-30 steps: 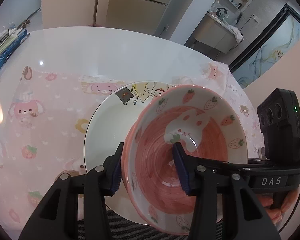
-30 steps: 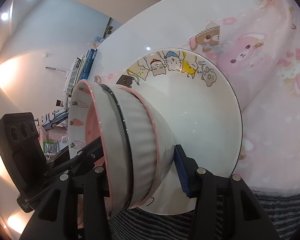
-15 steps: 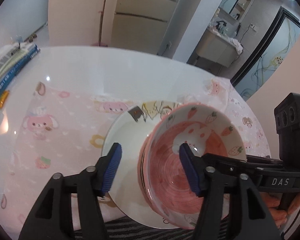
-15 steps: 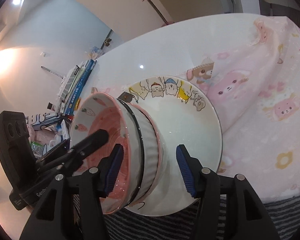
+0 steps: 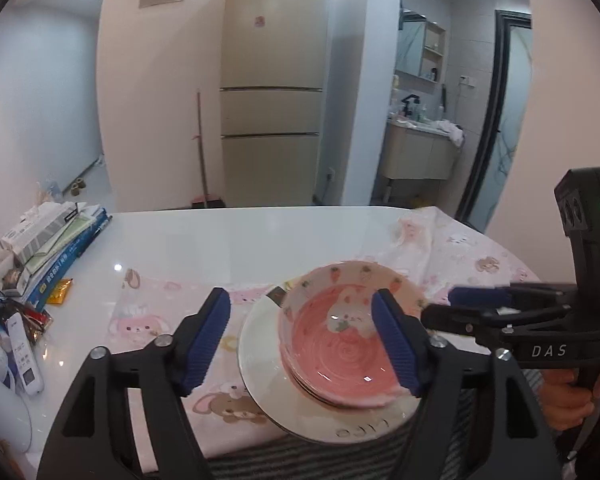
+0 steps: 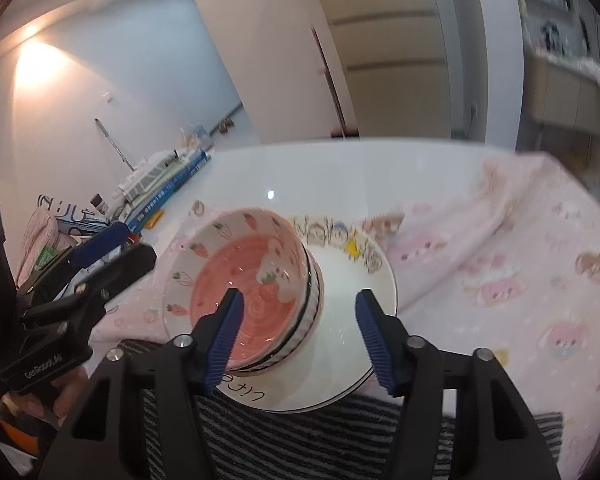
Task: Organize plates and bowls
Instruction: 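Open both grippers and raise them away from the bowls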
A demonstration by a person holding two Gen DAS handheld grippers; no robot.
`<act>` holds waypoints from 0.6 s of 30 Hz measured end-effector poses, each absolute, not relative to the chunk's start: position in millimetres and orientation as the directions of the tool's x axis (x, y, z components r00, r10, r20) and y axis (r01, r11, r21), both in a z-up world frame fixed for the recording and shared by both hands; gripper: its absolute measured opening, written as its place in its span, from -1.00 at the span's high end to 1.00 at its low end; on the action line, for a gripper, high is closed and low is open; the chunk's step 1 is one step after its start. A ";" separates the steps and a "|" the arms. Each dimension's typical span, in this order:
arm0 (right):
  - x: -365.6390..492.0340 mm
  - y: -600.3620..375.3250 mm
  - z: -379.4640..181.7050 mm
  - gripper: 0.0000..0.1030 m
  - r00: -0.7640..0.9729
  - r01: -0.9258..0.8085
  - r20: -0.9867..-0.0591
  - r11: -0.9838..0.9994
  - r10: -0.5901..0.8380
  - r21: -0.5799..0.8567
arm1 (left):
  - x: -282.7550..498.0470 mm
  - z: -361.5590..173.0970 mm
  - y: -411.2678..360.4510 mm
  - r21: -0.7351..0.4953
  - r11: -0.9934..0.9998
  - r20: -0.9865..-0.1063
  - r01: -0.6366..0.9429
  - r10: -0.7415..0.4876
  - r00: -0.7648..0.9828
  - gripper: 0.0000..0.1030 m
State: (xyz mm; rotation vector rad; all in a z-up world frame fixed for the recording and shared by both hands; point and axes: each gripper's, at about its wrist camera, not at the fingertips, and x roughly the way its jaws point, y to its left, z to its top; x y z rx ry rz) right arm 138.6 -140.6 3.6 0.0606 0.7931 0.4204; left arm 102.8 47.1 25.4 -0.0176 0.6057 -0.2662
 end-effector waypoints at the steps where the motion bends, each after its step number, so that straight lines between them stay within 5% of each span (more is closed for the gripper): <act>1: 133.3 -138.3 7.9 -0.28 0.638 -0.347 -0.664 0.916 0.389 0.203 | 97.8 27.5 46.3 -0.100 0.964 -0.557 0.247 -0.260 0.789 -0.41; 8: 97.5 -142.4 27.3 -0.37 0.742 -0.352 -0.552 0.922 0.380 0.161 | 58.6 41.2 47.0 -0.059 0.973 -0.411 0.223 -0.227 0.883 -0.61; 11: 79.7 -144.9 32.2 -0.51 0.809 -0.346 -0.477 0.934 0.344 0.086 | 38.0 47.5 52.3 -0.037 0.979 -0.302 0.201 -0.202 0.932 -0.99; 14: 71.0 -142.1 31.6 -0.77 0.834 -0.345 -0.451 0.938 0.319 0.025 | 20.7 50.6 52.7 0.022 0.988 -0.199 0.151 -0.144 0.969 -1.00; 18: 69.0 -140.8 22.4 -0.77 0.847 -0.329 -0.433 0.944 0.310 0.031 | 12.6 45.7 52.7 0.041 0.989 -0.161 0.145 -0.136 0.978 -1.00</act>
